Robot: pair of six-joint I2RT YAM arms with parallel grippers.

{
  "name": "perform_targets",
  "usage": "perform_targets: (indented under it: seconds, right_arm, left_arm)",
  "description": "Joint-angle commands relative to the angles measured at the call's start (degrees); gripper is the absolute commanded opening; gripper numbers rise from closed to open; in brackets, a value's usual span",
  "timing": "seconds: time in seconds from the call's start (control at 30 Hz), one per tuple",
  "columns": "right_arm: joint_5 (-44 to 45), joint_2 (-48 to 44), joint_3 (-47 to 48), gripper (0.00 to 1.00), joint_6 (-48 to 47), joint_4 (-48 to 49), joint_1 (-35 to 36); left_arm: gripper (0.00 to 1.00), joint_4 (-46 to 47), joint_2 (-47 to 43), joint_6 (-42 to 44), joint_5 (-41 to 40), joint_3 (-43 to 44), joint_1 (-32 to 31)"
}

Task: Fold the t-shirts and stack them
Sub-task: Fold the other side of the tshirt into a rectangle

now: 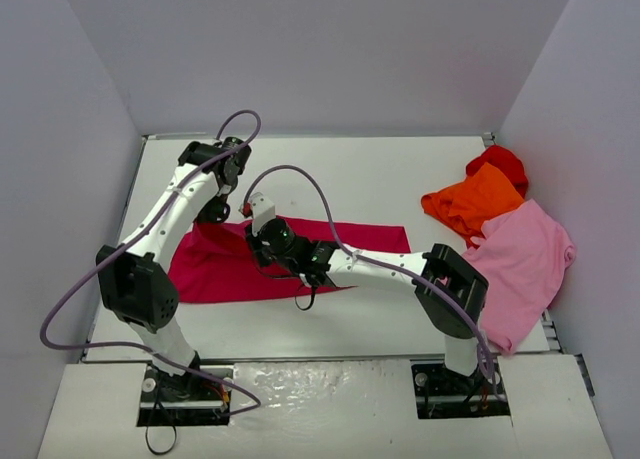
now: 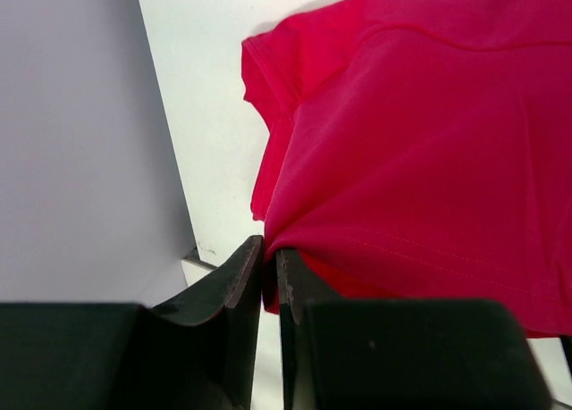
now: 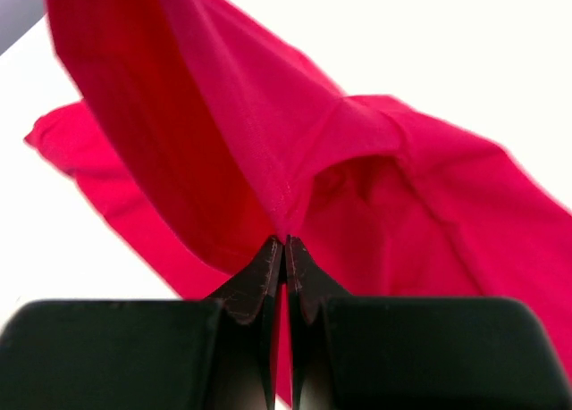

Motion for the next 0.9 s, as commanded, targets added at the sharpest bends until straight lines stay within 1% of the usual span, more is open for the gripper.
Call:
perform_targets:
  seconds: [0.0,0.17,0.2,0.23,0.27,0.3,0.33,0.37,0.4,0.43,0.47,0.5,0.57,0.6,0.67,0.8,0.83,0.87]
  right_arm:
    - [1.85,-3.16,-0.5,0.0,1.86,2.04,1.67]
    - [1.85,-3.09,-1.75,0.0,3.01,1.54,2.83]
    - [1.86,-3.09,-1.93,0.0,3.19,1.38,2.93]
    - [1.93,-3.17,-2.1,0.0,3.43,1.29,3.02]
    - [2.05,-3.25,-2.3,0.03,3.75,0.85,3.13]
    - [2.17,-3.34,-2.51,0.07,4.08,0.36,3.26]
    - [2.45,-3.36,-2.56,0.08,4.42,-0.09,3.29]
    - [3.04,-3.54,-2.69,0.21,4.64,-0.76,3.41]
    - [4.57,-4.1,-2.8,0.35,5.06,-1.13,3.59]
    - [6.09,-4.83,-3.06,0.43,5.34,-1.3,3.64]
    - [7.2,-5.46,-3.37,0.47,5.49,-1.49,3.64]
    - [7.7,-5.71,-3.47,0.47,5.56,-1.77,3.63]
    - [12.26,-8.78,-4.2,0.49,5.93,-2.72,3.22]
    - [13.21,-9.78,-4.23,0.49,6.09,-2.77,2.96]
    - [14.25,-12.68,-4.75,0.49,6.63,-3.86,0.66]
    - [11.35,-14.45,-4.52,0.48,11.11,-13.62,-7.57]
    - [11.38,-14.64,-5.48,0.48,11.2,-15.11,-8.97]
    - [11.63,-15.01,-6.51,0.48,11.23,-16.38,-10.42]
  left_arm:
    - [0.11,-4.07,-0.5,-2.4,-0.45,-0.4,-0.1]
    - [0.14,-5.07,0.91,-3.23,-0.13,-1.05,-0.1]
    - [0.17,-5.31,1.15,-3.32,-0.47,-1.14,-0.1]
    - [0.22,-5.41,1.25,-3.48,-0.57,-1.22,-0.1]
    - [0.4,-5.71,1.3,-3.82,-0.94,-1.09,-0.1]
    - [0.6,-6.03,1.34,-4.2,-1.35,-0.93,-0.1]
    - [0.66,-6.31,1.35,-4.67,-1.96,-0.88,-0.1]
    - [0.87,-6.51,1.29,-5.07,-3.14,-0.88,-0.1]
    - [0.97,-6.68,1.15,-5.29,-3.93,-0.64,-0.1]
    - [0.97,-6.86,0.97,-5.51,-4.49,-0.18,-0.1]
    - [0.97,-7.05,0.8,-5.7,-5.0,0.25,-0.1]
    - [0.97,-7.28,0.61,-5.7,-5.21,0.32,-0.1]
    - [0.97,-7.85,-0.02,-5.79,-5.92,2.02,-0.18]
    - [0.97,-8.12,-0.37,-5.79,-5.95,2.1,-0.18]
    - [0.97,-8.83,-1.76,-5.88,-6.04,3.47,-0.35]
    - [0.97,-9.56,-5.35,-5.62,-0.13,3.39,-0.74]
    - [0.97,-8.88,-7.18,-5.69,2.99,1.54,-0.98]
    - [0.97,-8.23,-8.26,-5.61,3.45,0.22,-1.07]
